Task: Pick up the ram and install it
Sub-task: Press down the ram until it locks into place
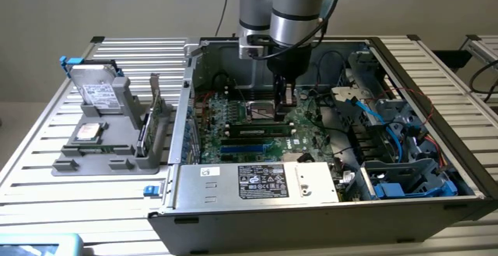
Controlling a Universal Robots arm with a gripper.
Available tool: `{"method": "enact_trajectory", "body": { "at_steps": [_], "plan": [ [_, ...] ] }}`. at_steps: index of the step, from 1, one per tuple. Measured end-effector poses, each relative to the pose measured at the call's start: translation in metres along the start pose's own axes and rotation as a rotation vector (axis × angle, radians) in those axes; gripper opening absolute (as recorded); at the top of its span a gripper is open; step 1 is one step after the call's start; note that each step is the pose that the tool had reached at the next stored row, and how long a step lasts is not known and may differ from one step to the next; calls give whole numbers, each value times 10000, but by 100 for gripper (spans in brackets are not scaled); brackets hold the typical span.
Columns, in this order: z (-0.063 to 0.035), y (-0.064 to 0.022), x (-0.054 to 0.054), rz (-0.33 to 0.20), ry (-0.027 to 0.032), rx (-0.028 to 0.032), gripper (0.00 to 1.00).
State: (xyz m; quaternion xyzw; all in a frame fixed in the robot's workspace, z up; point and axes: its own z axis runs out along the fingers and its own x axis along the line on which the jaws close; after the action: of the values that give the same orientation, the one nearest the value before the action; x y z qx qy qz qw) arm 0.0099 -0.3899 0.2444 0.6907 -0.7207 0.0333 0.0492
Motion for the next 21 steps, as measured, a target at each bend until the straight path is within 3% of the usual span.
{"method": "enact_trajectory", "body": {
  "at_steps": [11,18,21],
  "plan": [
    [81,-3,10,417,-14,75,11],
    [85,-5,17,126,-17,112,11],
    [90,-4,17,-70,-23,158,11]
  ]
}}
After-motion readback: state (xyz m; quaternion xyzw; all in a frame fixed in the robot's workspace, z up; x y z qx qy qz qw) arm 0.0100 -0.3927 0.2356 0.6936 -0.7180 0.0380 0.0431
